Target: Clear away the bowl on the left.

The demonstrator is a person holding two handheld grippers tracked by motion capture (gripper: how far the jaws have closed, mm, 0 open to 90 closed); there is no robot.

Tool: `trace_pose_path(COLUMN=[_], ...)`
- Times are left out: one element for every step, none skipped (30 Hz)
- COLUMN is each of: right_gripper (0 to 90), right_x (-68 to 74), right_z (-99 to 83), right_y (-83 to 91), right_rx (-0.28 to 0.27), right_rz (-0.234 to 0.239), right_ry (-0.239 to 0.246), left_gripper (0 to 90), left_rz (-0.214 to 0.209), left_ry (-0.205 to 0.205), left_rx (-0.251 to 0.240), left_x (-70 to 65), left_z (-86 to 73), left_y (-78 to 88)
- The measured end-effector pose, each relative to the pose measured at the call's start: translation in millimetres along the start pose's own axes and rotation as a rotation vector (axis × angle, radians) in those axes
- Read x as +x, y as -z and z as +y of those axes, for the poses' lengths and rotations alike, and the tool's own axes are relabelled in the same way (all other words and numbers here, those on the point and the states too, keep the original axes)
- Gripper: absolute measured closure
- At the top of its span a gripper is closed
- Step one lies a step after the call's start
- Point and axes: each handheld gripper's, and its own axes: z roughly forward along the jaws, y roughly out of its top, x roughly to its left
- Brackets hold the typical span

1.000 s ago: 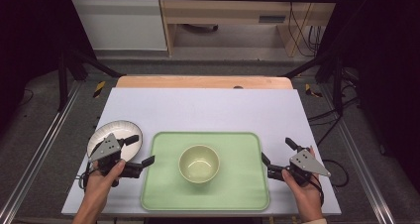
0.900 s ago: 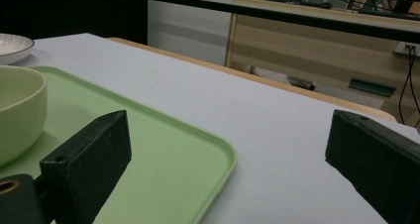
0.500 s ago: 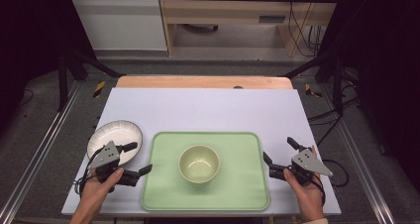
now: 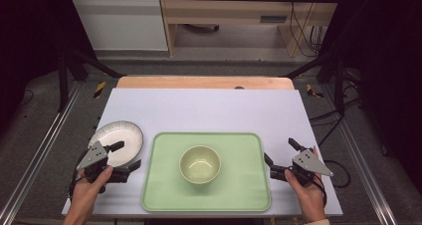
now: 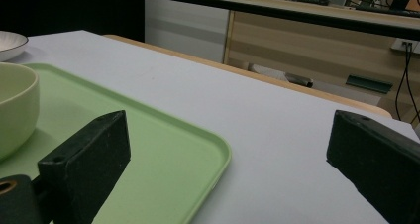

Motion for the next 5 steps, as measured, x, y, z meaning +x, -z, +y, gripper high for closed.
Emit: trace_pose_path(right_gripper=[3.3,3.3,3.3,3.3,3.3], right_x=[-0.2,-0.3,-0.3,-0.5,-0.9], right_z=[0.1,0.2,0.2,0.5,0.7], right_y=[0.2,0.6,0.6,1.0,1.4], right_rx=[-0.002,-0.004,-0.004,-0.006,-0.008], right_rz=[-0.002,-0.003,-0.003,-0.005,-0.005], right_ry=[0.000,-0.002,-0.002,-0.004,-0.004], left_gripper=[4.8,4.8,4.8,4.8,4.8], left_rz=[0.003,0.005,0.004,0.003,0.004], left_ry=[0.002,0.003,0.004,0.004,0.005], left_rx=[0.000,-0.003,-0.004,-0.005,-0.006], left_x=[0.5,0.9,1.0,0.9,0.8], left_z=[-0.4,-0.6,-0.5,-0.3,-0.1], left_y=[0.5,0.8,1.0,1.0,0.8])
